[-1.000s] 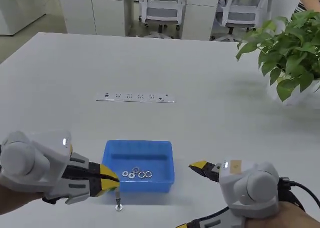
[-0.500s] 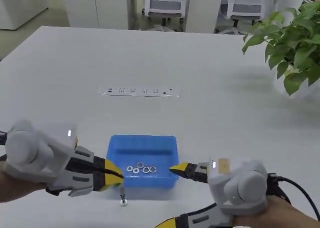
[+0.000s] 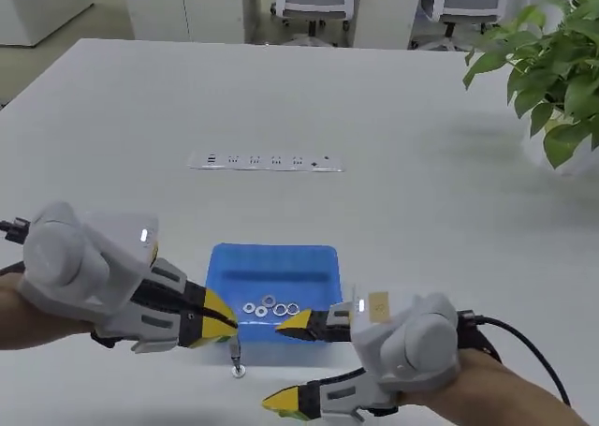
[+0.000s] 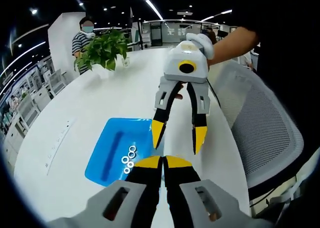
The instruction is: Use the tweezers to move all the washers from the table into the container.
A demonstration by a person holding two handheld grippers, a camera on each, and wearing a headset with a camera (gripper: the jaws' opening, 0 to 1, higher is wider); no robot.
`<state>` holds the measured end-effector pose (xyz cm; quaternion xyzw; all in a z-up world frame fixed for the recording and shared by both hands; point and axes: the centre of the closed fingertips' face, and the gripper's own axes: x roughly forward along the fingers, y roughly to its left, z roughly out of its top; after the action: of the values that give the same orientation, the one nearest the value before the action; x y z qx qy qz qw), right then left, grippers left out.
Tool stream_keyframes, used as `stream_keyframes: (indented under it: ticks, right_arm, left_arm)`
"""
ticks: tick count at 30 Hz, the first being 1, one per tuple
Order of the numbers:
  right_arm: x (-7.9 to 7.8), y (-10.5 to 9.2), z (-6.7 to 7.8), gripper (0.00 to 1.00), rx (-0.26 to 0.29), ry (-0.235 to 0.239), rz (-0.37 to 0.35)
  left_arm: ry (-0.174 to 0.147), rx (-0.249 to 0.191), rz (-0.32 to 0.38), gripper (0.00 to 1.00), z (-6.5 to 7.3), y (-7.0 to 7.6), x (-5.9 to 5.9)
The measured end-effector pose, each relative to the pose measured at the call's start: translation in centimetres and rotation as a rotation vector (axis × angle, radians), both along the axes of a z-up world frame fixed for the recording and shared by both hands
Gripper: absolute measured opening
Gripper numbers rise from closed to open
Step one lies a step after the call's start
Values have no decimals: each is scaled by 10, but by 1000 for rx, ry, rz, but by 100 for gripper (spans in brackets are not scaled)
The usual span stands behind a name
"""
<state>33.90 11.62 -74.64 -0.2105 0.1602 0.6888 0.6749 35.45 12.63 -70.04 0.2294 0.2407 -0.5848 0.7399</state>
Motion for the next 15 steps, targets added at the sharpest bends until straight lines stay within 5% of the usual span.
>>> stream_keyframes:
  ticks: [15]
  right_arm:
    - [7, 29, -20, 23, -31, -70, 60]
  left_arm:
    - [12, 31, -38, 5, -1, 3, -2]
